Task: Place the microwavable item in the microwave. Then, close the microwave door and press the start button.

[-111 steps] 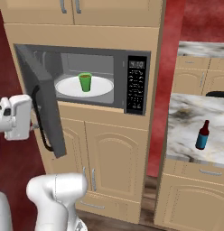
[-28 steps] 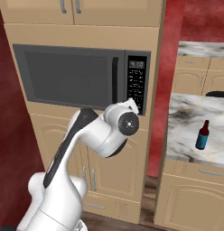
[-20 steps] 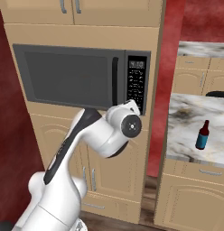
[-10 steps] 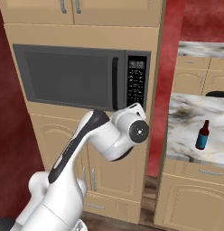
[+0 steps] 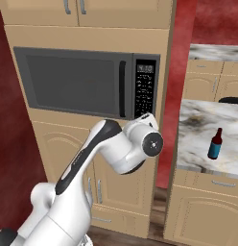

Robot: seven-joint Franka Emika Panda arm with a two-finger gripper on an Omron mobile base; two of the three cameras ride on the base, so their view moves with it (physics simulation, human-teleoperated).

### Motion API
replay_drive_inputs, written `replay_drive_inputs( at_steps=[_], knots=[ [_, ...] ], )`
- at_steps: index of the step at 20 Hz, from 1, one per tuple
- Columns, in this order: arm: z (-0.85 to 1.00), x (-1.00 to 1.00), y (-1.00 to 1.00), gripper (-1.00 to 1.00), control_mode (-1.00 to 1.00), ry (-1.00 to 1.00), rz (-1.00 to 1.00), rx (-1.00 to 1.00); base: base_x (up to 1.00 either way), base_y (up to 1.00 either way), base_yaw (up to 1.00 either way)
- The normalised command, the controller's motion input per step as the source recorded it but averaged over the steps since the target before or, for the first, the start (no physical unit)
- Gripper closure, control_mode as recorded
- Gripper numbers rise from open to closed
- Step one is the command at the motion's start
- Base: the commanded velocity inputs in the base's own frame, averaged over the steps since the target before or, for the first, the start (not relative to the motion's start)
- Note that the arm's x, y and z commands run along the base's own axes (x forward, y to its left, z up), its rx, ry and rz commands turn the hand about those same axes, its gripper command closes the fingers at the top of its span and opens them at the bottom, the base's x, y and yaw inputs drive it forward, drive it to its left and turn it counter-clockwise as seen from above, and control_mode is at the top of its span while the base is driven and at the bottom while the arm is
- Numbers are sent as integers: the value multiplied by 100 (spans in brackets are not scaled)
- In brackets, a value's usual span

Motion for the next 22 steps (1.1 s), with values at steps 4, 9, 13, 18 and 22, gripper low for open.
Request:
replay_drive_inputs(
  at_steps=[4, 9, 13, 18, 22],
  knots=[
    [0, 4, 0, -100, -100, 0, 0, 0, 0, 0, 0],
    [0, 9, -6, -100, -100, -5, 0, 0, 0, 0, 0],
    [0, 37, -3, -100, -100, -10, 0, 1, 0, 0, 0],
    [-2, 32, 0, -100, -100, -2, 1, 1, 0, 0, 0],
    [-9, 8, 0, -100, -100, 0, 0, 1, 0, 0, 0]
  ],
)
